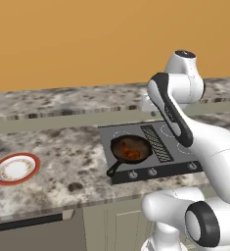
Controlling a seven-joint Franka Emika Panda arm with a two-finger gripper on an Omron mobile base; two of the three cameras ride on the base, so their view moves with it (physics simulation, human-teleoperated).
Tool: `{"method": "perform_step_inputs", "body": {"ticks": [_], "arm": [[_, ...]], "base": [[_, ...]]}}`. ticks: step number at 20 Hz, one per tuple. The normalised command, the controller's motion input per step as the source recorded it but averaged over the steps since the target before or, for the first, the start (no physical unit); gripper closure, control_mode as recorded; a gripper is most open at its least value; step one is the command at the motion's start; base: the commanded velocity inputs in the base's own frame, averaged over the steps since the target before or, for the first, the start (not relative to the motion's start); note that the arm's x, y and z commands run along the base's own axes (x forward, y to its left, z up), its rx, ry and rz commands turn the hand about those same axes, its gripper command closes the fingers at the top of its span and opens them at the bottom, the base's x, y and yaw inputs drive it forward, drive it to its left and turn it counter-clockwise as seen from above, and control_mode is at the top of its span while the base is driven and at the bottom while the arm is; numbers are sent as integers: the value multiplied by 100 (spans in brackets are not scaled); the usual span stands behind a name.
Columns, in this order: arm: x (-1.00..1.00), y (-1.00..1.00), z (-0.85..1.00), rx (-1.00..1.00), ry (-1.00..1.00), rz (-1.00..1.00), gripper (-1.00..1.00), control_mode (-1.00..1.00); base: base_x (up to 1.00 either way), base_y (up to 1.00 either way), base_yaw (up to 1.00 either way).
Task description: Place the chicken drumstick on the plate and place the potato on the same plate.
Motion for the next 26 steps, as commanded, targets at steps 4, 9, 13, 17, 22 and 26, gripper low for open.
{"method": "perform_step_inputs", "body": {"ticks": [4, 9, 13, 17, 22, 26], "arm": [[0, 1, -21, 0, 0, 0, -100, -100], [1, 5, -67, 0, 2, 0, -100, -100], [16, 5, -62, 0, 6, 0, -100, -100], [34, 0, -41, 0, 3, 3, -100, -100], [50, 0, -38, 0, 5, 6, -100, -100], [52, 13, -43, 0, 1, 9, -100, -100]], "base": [[0, 0, 0], [0, 0, 0], [0, 0, 0], [0, 0, 0], [0, 0, 0], [0, 0, 0]]}}
